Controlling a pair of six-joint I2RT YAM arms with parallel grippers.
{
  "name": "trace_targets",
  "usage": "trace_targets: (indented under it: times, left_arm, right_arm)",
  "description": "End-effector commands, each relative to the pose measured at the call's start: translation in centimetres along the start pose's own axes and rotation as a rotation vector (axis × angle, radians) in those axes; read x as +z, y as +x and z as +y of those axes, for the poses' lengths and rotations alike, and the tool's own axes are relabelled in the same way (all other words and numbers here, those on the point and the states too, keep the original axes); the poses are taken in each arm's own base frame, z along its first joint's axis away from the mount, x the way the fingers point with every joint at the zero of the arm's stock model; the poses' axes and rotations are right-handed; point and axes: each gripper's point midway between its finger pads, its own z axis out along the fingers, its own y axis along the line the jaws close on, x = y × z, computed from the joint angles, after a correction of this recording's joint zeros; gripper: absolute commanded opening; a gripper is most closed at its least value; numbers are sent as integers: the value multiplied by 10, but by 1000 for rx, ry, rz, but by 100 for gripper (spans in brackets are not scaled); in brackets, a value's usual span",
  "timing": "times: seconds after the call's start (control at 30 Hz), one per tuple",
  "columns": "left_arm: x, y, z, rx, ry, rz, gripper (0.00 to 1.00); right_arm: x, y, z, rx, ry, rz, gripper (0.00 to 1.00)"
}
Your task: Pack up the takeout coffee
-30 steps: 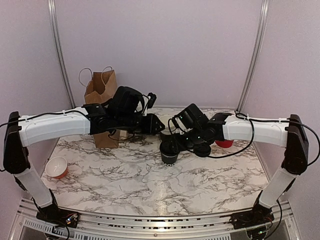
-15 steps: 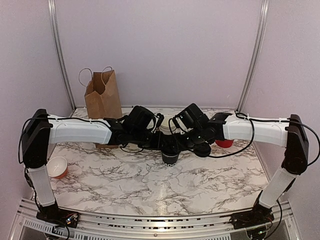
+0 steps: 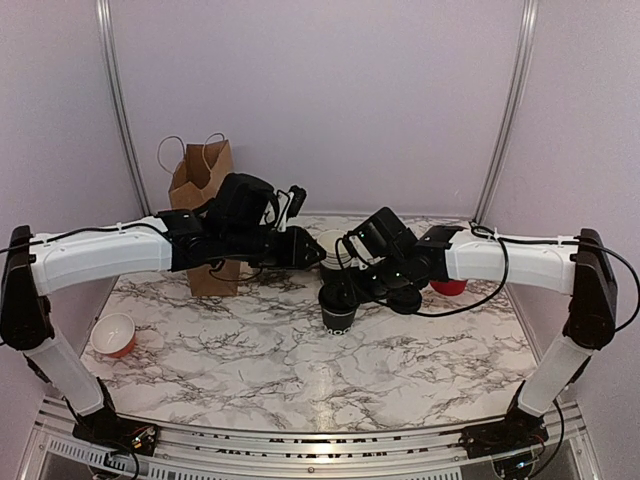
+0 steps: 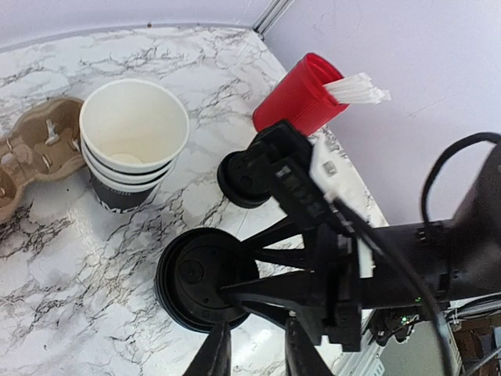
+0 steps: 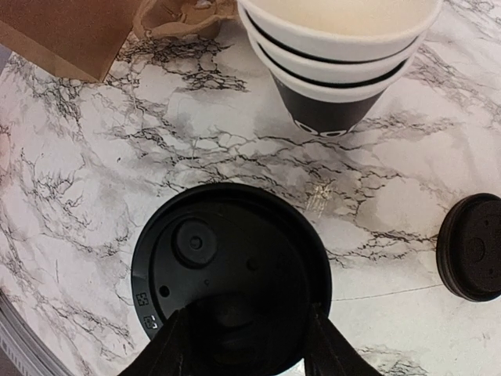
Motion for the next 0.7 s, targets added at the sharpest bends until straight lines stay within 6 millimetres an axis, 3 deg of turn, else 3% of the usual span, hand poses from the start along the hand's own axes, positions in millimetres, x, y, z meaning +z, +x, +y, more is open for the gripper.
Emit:
trace_targets:
  times: [0.0,0.1,0.27,0.37,0.47,0.67]
  left_arm:
    - [-27,-26,-20,26,51,-92,25]
    - [-6,-4,-14,-1,69,-19,25]
    - [68,88,19,-96,62,213,24]
    - [89,137,45,-148,-2,333,22]
    - [79,132,49,-135,-26,296,22]
    - [43,70,27,-70,-11,158,23]
  right_arm:
    - [10,29,-3,-10,15,110,47]
    - [12,29,-2,-10,13,112,47]
    - [14,31,-2,-10,13,119,47]
    - [15,32,-2,-11,13,124,47]
    - [14,33,-3,-12,17,125,47]
    - [14,32,-3,-11,17,124,47]
